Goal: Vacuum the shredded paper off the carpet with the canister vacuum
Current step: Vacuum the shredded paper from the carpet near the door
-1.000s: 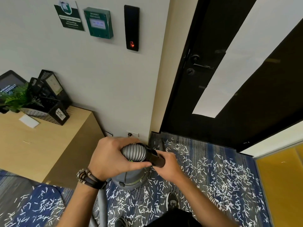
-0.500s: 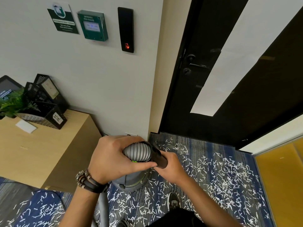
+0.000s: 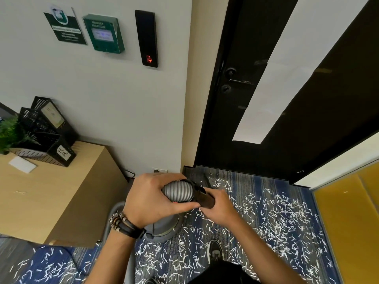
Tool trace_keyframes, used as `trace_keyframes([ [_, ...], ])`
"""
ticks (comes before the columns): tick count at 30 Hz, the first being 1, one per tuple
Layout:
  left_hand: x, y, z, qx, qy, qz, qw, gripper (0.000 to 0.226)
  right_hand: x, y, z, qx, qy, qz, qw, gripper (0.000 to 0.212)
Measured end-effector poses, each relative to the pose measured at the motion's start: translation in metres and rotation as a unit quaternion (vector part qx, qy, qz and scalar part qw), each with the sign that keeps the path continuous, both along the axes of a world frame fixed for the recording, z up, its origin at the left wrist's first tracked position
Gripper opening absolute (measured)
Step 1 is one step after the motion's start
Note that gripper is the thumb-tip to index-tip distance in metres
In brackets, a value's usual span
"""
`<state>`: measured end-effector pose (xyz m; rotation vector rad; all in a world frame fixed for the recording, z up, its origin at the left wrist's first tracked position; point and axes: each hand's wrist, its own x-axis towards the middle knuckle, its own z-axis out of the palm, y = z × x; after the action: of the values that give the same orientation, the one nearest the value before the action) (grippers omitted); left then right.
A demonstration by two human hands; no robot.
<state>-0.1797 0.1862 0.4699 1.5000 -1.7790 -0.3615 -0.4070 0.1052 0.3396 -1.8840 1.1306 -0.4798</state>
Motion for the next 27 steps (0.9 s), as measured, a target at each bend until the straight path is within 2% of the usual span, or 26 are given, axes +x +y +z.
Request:
trace_keyframes([
  [5, -0.004, -0.004, -0.002, 0.012, 0.018, -0.022, 1.0, 0.057, -0.009, 0.006, -0.003, 0.002, -0.012, -0.011, 1.0, 0.012],
  [10, -0.005, -0.008, -0.002, -0.036, -0.019, 0.003, 0.999, 0.062, -0.01, -0.004, 0.002, -0.016, -0.006, -0.028, 0.999, 0.013],
  [16, -0.008, -0.013, -0.013, 0.02, -0.026, 0.007, 0.999, 0.068, -0.013, -0.011, -0.003, -0.005, 0.027, -0.017, 0.999, 0.012],
  [20, -0.01, -0.013, -0.018, 0.059, -0.001, -0.029, 0.998, 0.063, -0.021, -0.001, -0.004, -0.007, 0.028, -0.016, 0.999, 0.03],
  [24, -0.015, -0.012, -0.021, 0.067, 0.001, -0.055, 0.996, 0.073, -0.031, 0.012, -0.009, -0.006, 0.025, -0.032, 0.999, 0.03],
  [27, -0.014, -0.011, -0.024, 0.053, 0.002, -0.042, 0.998, 0.066, -0.029, 0.007, -0.007, -0.001, 0.039, -0.043, 0.998, 0.031],
])
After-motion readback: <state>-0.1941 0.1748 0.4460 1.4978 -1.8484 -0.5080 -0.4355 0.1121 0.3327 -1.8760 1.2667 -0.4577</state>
